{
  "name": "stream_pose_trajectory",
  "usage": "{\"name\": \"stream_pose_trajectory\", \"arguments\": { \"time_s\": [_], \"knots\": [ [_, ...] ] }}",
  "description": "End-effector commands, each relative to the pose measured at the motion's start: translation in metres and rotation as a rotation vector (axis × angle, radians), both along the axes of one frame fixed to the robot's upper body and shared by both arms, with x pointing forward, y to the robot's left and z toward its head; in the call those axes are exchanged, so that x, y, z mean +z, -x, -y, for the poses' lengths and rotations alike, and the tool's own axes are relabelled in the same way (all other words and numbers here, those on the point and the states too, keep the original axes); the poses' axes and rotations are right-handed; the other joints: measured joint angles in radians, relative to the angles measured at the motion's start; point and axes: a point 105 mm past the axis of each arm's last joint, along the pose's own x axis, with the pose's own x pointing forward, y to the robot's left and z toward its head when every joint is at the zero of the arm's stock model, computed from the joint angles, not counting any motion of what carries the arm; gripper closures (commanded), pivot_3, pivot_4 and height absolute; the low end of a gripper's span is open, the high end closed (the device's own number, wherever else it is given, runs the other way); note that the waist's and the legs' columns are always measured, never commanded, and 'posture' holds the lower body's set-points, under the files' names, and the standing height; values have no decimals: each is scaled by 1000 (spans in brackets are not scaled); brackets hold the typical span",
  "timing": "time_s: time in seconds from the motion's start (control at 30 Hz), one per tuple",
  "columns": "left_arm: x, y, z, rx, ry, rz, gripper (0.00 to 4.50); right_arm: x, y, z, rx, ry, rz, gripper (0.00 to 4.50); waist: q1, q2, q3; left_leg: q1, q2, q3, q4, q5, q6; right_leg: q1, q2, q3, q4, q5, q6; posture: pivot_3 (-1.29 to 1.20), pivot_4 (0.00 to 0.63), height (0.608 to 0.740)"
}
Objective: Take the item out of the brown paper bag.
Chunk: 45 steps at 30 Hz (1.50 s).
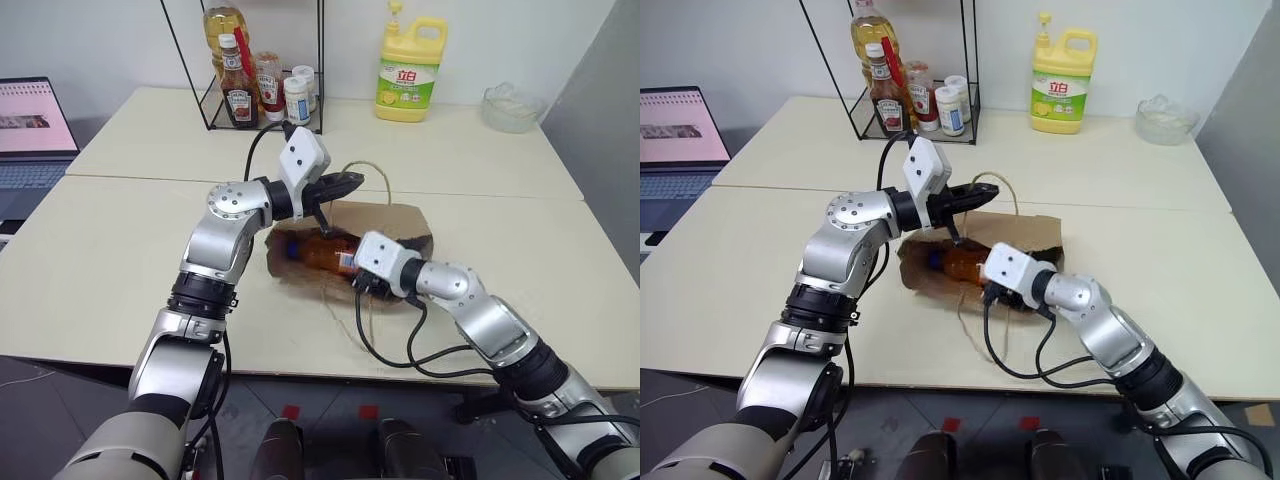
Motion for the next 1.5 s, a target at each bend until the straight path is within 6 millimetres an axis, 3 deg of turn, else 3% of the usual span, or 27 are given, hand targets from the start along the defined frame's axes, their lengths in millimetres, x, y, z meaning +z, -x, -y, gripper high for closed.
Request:
{"name": "stream_pose_trajectory", "arguments": {
  "time_s": [0.03,0.17,0.37,0.53,0.63,0.8,0.93,1.03,1.3,1.5],
  "knots": [
    [13,3,4,-13,9,54,4500,8,-3,-2,43,41,34,28,0,0,0,0,0,0,0,0,0,0,0,0,0,0,0,0,150,740],
    [11,5,5,-16,13,51,4500,3,-20,-6,19,51,1,28,-1,0,0,0,0,0,0,0,0,0,0,0,0,0,0,0,150,740],
    [13,5,2,-6,14,55,4500,-13,-26,-8,31,84,-41,28,-1,0,0,0,0,0,0,0,0,0,0,0,0,0,0,0,150,740],
    [13,6,-1,5,9,60,4500,-14,-23,-3,55,102,-25,1197,-1,0,0,1,0,0,0,0,0,0,0,0,0,0,0,0,150,740],
    [13,5,-1,10,9,63,4500,-10,-21,0,67,95,-16,1221,0,0,0,0,0,0,0,0,0,0,0,0,0,0,0,0,150,740],
    [12,-1,-4,43,-8,67,4500,15,-1,-8,179,-57,3,1222,1,0,0,0,0,0,0,0,0,0,0,0,0,0,0,0,150,740],
    [11,-7,-6,79,-21,70,4500,31,34,-13,372,-159,-19,1222,0,0,0,0,0,0,-1,0,0,0,0,0,0,0,0,0,150,740],
    [8,-13,-8,111,-42,76,4500,41,47,-12,433,-197,8,1222,0,0,0,0,0,0,-1,0,0,0,0,0,0,0,0,0,150,740],
    [-5,-28,-17,193,-98,46,4500,79,63,-7,458,-330,69,1222,0,0,0,0,0,0,-1,0,0,0,0,-1,0,0,0,0,150,740],
    [-13,-33,-25,229,-119,34,4500,137,61,9,342,-559,64,1222,1,0,0,-1,0,-1,-1,0,0,0,0,-1,0,0,0,0,150,740]
  ]
}}
